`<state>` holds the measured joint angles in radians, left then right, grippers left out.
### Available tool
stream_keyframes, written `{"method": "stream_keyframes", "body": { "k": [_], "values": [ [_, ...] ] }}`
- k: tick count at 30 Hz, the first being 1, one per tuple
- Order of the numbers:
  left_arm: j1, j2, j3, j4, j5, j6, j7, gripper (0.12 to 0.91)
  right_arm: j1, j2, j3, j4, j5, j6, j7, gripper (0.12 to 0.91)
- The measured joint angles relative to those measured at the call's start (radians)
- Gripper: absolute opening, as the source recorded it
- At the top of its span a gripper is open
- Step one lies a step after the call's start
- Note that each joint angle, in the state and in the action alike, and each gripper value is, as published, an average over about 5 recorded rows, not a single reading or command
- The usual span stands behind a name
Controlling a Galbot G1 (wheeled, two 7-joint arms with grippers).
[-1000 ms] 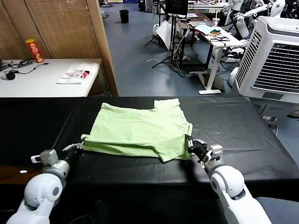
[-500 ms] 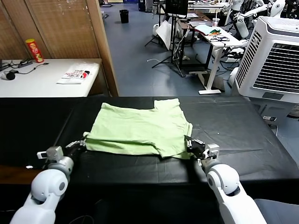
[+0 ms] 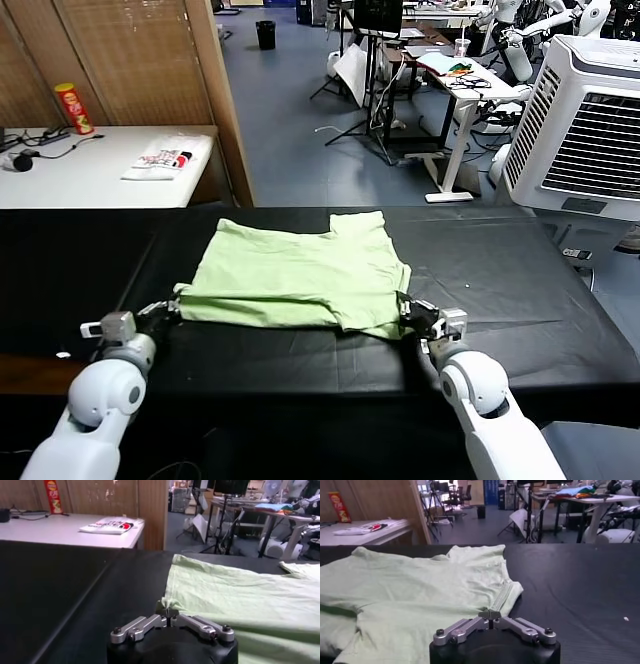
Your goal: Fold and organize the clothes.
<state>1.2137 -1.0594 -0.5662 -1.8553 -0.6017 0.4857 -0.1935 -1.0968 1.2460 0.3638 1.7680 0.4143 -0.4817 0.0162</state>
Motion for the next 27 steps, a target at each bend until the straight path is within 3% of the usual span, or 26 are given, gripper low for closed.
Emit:
{"method": "stream_keyframes", "body": {
  "k": [3, 5, 8, 13, 16, 19, 21, 27],
  "values": [
    [-0.015, 0.005, 0.009, 0.017, 0.002, -0.003, 0.004, 0.127, -0.006, -0.008, 0.008, 0.011, 0.032, 0.001, -0.022, 0.140],
    [-0.022, 0.007, 0.012, 0.027, 0.005, -0.006, 0.011, 0.127, -0.014, -0.016, 0.015, 0.027, 0.044, 0.000, -0.033, 0.203],
    [-0.027, 0.008, 0.014, 0.037, 0.012, -0.009, 0.023, 0.168, -0.030, -0.032, 0.026, 0.061, 0.051, -0.003, -0.036, 0.363],
    [-0.019, 0.008, 0.012, 0.032, 0.017, -0.011, 0.029, 0.419, -0.082, -0.068, 0.050, 0.144, 0.045, -0.017, -0.031, 0.644],
    [-0.011, 0.008, 0.008, 0.022, 0.018, -0.011, 0.029, 0.587, -0.129, -0.089, 0.064, 0.195, 0.037, -0.021, -0.038, 0.760],
    [0.000, 0.009, 0.002, 0.011, 0.019, -0.009, 0.028, 0.730, -0.181, -0.102, 0.071, 0.238, 0.020, -0.022, -0.049, 0.793],
    [0.008, 0.008, -0.003, 0.003, 0.018, -0.008, 0.028, 0.779, -0.214, -0.104, 0.073, 0.256, 0.008, -0.022, -0.053, 0.796],
    [0.032, 0.006, -0.018, -0.002, -0.025, -0.002, 0.028, 0.798, -0.262, -0.094, 0.060, 0.270, -0.010, -0.025, -0.052, 0.775]
  ]
}}
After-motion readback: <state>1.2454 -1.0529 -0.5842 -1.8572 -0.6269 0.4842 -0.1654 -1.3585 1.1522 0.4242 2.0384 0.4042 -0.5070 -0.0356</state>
